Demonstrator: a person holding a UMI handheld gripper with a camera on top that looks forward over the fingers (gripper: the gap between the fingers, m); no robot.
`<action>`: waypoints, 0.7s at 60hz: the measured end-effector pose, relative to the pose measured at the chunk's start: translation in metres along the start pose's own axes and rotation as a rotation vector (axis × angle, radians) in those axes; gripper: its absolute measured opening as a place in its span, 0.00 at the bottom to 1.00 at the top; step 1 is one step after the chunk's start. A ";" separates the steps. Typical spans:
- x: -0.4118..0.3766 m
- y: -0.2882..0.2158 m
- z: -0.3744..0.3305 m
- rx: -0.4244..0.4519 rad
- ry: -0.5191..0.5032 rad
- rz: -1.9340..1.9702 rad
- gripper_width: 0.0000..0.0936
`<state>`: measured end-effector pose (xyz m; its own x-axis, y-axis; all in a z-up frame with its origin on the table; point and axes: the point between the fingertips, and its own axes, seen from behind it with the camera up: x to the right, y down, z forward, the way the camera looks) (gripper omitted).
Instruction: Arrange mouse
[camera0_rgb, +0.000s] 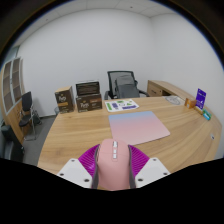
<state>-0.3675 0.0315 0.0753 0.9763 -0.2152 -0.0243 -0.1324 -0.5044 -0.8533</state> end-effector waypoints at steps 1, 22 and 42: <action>0.005 -0.011 0.005 0.007 -0.001 -0.002 0.45; 0.111 -0.085 0.177 -0.034 -0.098 -0.133 0.45; 0.104 -0.046 0.227 -0.134 -0.186 -0.108 0.48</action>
<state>-0.2207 0.2223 -0.0059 0.9991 -0.0027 -0.0429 -0.0352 -0.6253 -0.7796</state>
